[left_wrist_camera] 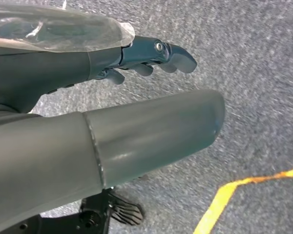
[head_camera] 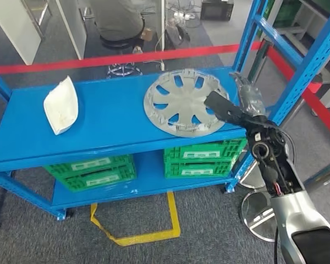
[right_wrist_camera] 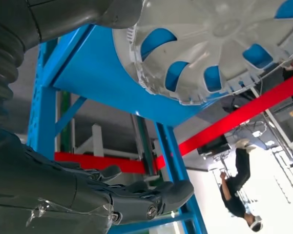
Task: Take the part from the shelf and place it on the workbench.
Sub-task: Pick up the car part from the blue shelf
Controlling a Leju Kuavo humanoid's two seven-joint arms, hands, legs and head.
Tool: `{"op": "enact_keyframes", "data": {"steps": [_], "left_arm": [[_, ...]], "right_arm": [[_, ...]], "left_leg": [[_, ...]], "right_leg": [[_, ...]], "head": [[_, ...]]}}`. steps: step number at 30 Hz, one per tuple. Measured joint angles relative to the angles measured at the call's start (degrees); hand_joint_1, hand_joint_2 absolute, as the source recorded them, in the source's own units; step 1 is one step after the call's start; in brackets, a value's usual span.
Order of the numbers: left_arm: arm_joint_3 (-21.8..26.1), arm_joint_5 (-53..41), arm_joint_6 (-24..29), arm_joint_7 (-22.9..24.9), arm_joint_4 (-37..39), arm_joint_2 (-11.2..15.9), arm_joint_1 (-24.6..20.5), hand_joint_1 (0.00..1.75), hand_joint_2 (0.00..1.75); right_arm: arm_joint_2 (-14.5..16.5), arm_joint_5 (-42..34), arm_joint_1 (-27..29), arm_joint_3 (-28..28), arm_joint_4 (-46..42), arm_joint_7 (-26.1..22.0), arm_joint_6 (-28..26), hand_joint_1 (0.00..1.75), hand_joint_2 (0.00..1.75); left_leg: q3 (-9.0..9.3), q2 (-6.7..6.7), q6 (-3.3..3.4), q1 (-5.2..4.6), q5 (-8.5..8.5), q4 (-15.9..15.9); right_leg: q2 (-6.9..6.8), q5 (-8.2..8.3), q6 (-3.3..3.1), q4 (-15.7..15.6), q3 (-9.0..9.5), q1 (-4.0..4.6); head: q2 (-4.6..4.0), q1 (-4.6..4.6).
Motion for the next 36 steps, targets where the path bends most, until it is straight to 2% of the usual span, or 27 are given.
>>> {"op": "enact_keyframes", "data": {"steps": [3,5,6,8,9,10,11,13,14,15,17,19,26,32,36], "left_arm": [[0.0,0.0,0.2,0.1,0.0,0.0,-0.1,0.0,0.0],[0.0,0.0,0.2,0.1,0.0,0.1,-0.2,0.0,0.0],[0.0,0.0,0.3,0.1,0.0,0.1,-0.3,0.0,0.0],[0.0,0.1,0.3,0.1,0.0,0.0,-0.3,0.0,0.0],[0.0,0.1,0.3,0.1,0.0,0.0,-0.1,0.0,0.0],[0.0,0.2,0.4,0.1,0.0,0.0,0.0,0.0,0.0],[0.0,0.2,0.4,0.1,0.0,0.0,0.1,0.0,0.0],[0.0,0.2,0.5,0.1,0.0,0.1,0.1,0.0,0.0],[0.0,0.2,0.5,0.1,0.0,0.1,0.1,0.0,0.0],[0.0,0.2,0.6,0.1,0.0,0.2,0.0,0.0,0.0],[0.0,0.2,0.6,0.1,0.0,0.2,-0.1,0.0,0.0],[0.0,0.1,0.7,0.1,0.0,0.1,0.0,0.0,0.0],[0.0,-0.1,0.8,0.1,0.0,-0.1,-0.1,0.0,0.0],[0.0,0.0,0.8,0.1,0.0,-0.1,-0.1,0.0,0.0],[0.0,0.0,0.8,0.1,0.0,-0.1,-0.1,0.0,0.0]], "right_arm": [[0.0,0.0,0.2,-0.1,0.1,-0.2,0.0,0.0,1.75],[0.0,0.0,0.1,-0.1,0.0,-0.5,0.0,0.0,1.75],[0.0,0.0,0.0,-0.1,0.0,-0.6,0.0,0.0,1.75],[0.0,0.0,-0.1,-0.1,0.1,-0.8,0.0,0.0,1.75],[0.0,0.0,0.0,0.0,0.2,-0.8,0.0,0.0,1.75],[0.0,0.0,0.0,0.0,0.3,-0.9,0.0,0.0,1.75],[0.0,0.0,0.0,0.1,0.4,-1.0,0.0,0.0,1.75],[0.0,0.0,-0.2,0.2,0.5,-1.1,0.0,0.0,1.75],[0.0,0.0,-0.3,0.2,0.5,-1.2,0.0,0.0,1.75],[0.0,0.0,-0.5,0.3,0.5,-1.2,0.0,0.0,1.75],[0.0,0.0,-0.7,0.3,0.6,-1.3,0.0,0.0,1.75],[0.0,0.0,-0.7,0.3,0.8,-1.3,0.0,0.0,1.75],[0.0,0.0,-0.7,0.3,0.9,-1.4,0.0,0.0,1.75],[0.0,0.3,-0.7,0.6,0.9,-1.9,0.6,0.0,1.75],[0.0,0.3,-0.7,0.7,0.9,-1.9,0.6,0.0,1.75]], "left_leg": [[-0.27,0.04,-0.89,-0.04,-0.24,0.1],[-1.44,0.09,-1.34,0.01,-1.6,2.8],[-3.28,0.11,-1.49,0.01,-2.94,6.2],[-8.69,0.1,-1.55,-0.06,-5.48,14.7],[-11.09,0.1,-1.5,-0.1,-5.76,17.8],[-12.43,0.1,-1.35,-0.12,-4.86,18.6],[-12.53,0.1,-1.09,-0.15,-2.78,17.0],[-10.02,0.08,-0.33,-0.35,2.58,9.1],[-8.57,0.05,0.01,-0.55,4.29,5.4],[-7.61,0.03,0.17,-0.65,5.09,3.0],[-7.1,-0.07,-0.07,-0.76,4.97,1.6],[-7.1,-0.23,-0.24,-0.79,4.9,1.6],[-7.07,-0.39,0.38,-0.9,4.59,1.6],[-7.06,-0.39,0.52,-0.91,4.55,1.6],[-7.04,-0.38,0.54,-0.87,4.56,1.6]], "right_leg": [[0.38,-1.0,-1.17,-0.4,0.42,0.15],[0.39,-1.36,-1.86,-0.5,0.93,-0.01],[0.34,-1.54,-2.18,-0.6,1.19,-0.04],[0.29,-1.94,-2.66,-0.6,1.5,0.13],[0.31,-2.14,-2.82,-0.6,1.67,0.25],[0.35,-2.36,-2.9,-0.6,1.92,0.37],[0.4,-2.61,-2.92,-0.6,2.29,0.49],[0.48,-3.2,-2.74,-0.7,3.13,0.64],[0.54,-3.47,-2.54,-0.6,3.38,0.77],[0.6,-3.69,-2.36,-0.6,3.45,0.9],[0.68,-3.92,-2.49,-0.6,3.39,1.11],[0.58,-3.97,-2.78,-0.8,3.56,1.08],[0.42,-3.83,-2.18,-1.8,4.18,1.01],[0.42,-3.81,-1.71,-1.9,4.22,1.0],[0.42,-3.81,-1.63,-1.9,4.21,1.03]], "head": [[0.0,-0.32],[0.0,-0.55],[0.0,-0.68],[0.0,-0.9],[0.0,-0.94],[0.0,-0.95],[0.0,-0.96],[0.0,-0.97],[0.0,-1.04],[0.0,-1.11],[0.0,-1.08],[0.0,-0.87],[0.0,-0.79],[0.0,-0.8],[0.0,-0.81]]}}
